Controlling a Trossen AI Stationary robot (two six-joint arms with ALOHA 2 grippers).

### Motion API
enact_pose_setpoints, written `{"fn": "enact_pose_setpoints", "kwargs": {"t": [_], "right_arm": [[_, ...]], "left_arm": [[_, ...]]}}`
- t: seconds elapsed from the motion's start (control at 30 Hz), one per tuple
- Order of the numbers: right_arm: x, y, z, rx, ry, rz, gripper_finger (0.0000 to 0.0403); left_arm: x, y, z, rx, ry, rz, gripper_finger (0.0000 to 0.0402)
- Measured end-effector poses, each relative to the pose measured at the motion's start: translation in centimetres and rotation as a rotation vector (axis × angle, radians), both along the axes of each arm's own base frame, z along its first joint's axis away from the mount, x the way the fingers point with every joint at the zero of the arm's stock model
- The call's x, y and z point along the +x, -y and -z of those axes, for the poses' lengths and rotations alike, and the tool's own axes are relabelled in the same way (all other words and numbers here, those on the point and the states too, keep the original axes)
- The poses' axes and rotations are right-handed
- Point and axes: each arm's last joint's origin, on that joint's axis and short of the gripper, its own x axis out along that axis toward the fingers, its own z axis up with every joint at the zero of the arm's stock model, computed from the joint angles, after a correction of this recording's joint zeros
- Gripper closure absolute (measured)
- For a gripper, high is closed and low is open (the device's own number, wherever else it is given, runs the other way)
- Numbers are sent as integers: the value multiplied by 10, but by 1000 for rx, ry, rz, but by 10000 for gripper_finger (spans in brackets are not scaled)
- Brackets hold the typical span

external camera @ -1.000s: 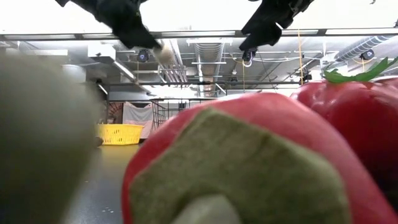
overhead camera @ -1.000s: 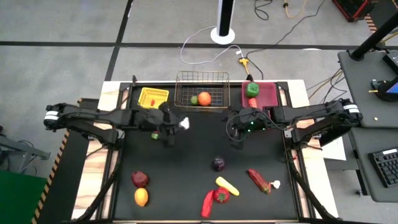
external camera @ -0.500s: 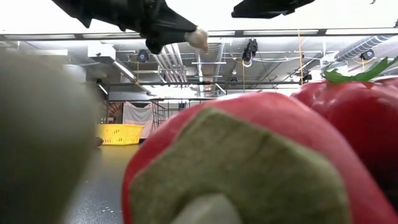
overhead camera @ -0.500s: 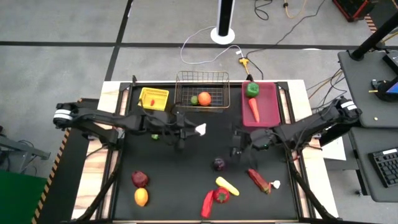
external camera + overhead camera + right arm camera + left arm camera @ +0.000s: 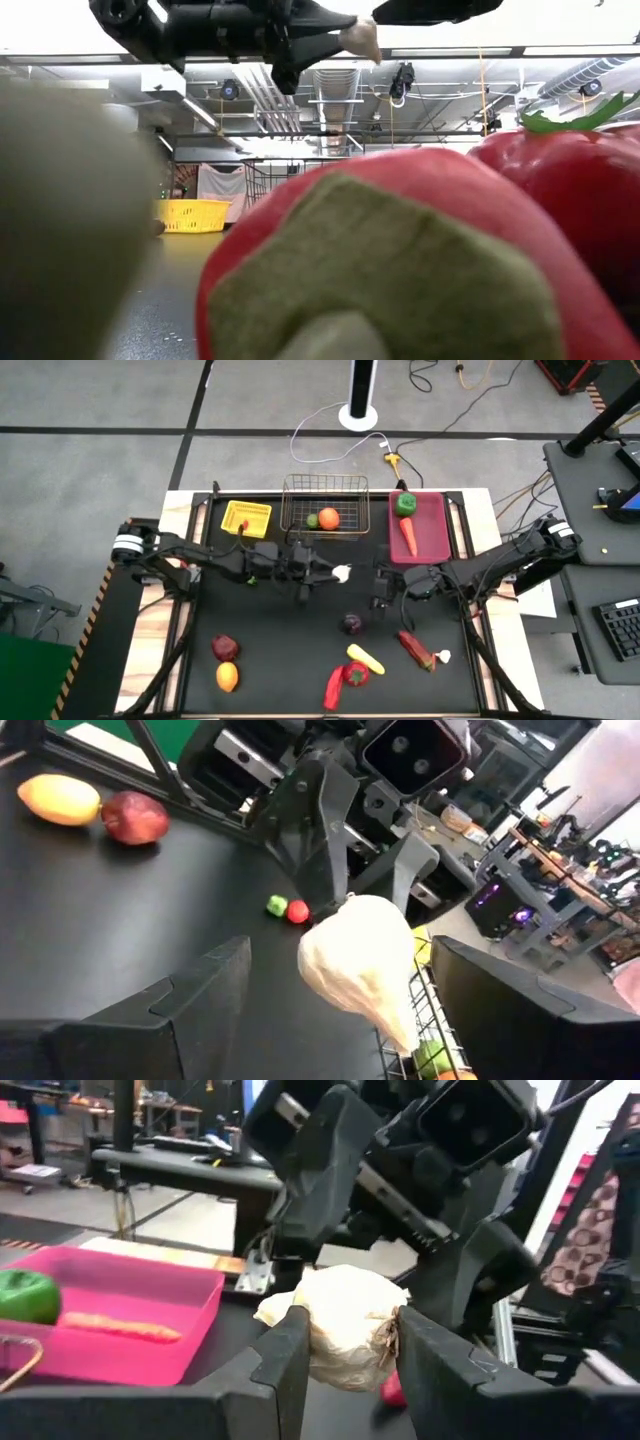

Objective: Sort produce into baskets
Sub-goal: Put the large top white garlic into the pink bin

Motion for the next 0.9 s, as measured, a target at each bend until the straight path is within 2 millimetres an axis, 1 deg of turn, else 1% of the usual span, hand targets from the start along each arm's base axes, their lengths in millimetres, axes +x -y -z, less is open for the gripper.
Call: {"fn": "enact_pose_setpoints", "kwargs": {"t": [0.13,0.3,0.4,0.5,0.8,0.9], "right_arm": [[0,1,0,-30,-5,41,104],[-1,1,1,-50,-15,40,110],[-1,1,2,-53,-28,37,120],[-1,2,3,-49,-36,39,140],[-1,2,3,-47,-41,38,226],[-1,2,3,-47,-41,39,248]], "left_arm": [[6,1,-2,-6,17,25,287],[15,3,-2,-28,18,53,287],[18,4,0,-29,16,63,287],[20,3,0,-28,18,65,287],[21,3,-2,-24,25,65,286],[21,3,-2,-33,24,62,283]]}}
